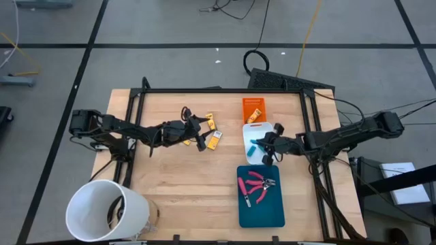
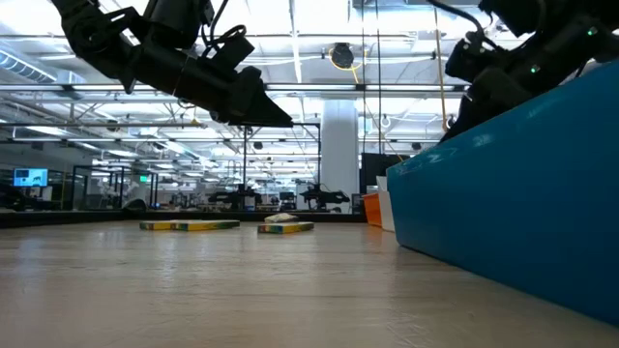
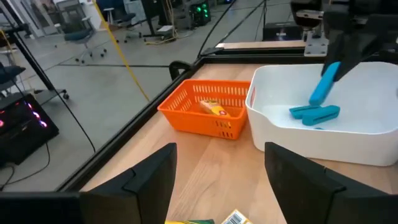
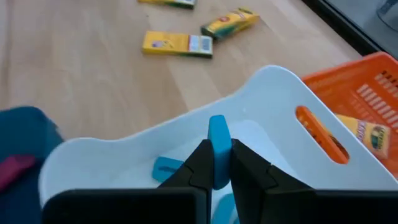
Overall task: Pick & Place School Supplies
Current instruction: Put the blue eraser into the white bin, then put the yellow crayon box into the orange bin
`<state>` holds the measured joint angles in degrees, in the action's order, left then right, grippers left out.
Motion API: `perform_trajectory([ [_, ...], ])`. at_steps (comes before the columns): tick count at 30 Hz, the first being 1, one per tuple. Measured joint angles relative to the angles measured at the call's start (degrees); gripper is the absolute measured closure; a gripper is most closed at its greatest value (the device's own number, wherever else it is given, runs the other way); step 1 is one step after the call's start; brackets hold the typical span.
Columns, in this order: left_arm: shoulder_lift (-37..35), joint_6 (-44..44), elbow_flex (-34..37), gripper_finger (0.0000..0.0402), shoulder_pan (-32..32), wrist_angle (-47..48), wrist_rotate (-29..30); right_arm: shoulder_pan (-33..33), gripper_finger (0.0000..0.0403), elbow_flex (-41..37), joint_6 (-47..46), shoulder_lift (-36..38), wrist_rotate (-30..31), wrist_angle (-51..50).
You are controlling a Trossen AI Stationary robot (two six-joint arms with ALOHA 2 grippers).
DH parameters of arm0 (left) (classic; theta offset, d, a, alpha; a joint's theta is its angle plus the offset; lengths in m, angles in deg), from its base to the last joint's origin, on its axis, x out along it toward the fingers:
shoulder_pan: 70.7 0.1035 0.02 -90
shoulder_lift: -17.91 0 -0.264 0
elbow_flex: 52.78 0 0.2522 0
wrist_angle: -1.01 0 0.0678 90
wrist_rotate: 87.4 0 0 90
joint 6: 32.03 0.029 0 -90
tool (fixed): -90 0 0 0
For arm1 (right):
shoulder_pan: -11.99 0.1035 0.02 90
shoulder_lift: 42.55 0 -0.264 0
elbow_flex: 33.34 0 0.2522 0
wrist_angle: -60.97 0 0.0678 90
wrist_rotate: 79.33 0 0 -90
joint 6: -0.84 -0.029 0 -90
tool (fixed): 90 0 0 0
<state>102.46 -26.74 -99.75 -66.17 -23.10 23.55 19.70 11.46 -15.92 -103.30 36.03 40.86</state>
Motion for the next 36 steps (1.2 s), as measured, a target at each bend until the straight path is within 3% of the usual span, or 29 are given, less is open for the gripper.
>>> perform_trajectory([
  [3,0.0,0.16,0.0,0.0158,0.0,0.02,0.0,-1.36,0.0377,-0.71,0.29,0.0,-0.04,0.06],
  [20,-0.02,-2.55,-0.02,0.0158,-0.27,2.91,0.32,-2.48,0.0281,-2.77,-1.95,0.0,-0.04,3.57],
  [24,-3.83,-9.11,-1.45,0.0158,-0.71,17.13,3.42,-2.48,0.0265,-2.77,-2.03,0.0,-0.09,3.56],
  [27,-7.2,-17.26,-3.31,0.0158,-0.07,33.45,4.89,-2.48,0.0257,-2.77,-1.93,0.0,-0.09,3.56],
  [30,-8.82,-26.82,-3.91,0.0158,-0.05,43.84,4.45,-2.48,0.0252,-2.77,-1.23,0.0,-0.1,3.97],
  [36,-7.01,-43.1,-3.82,0.0158,-1.8,63.68,4.0,-2.48,0.0248,-2.77,0.98,0.0,-0.11,5.33],
])
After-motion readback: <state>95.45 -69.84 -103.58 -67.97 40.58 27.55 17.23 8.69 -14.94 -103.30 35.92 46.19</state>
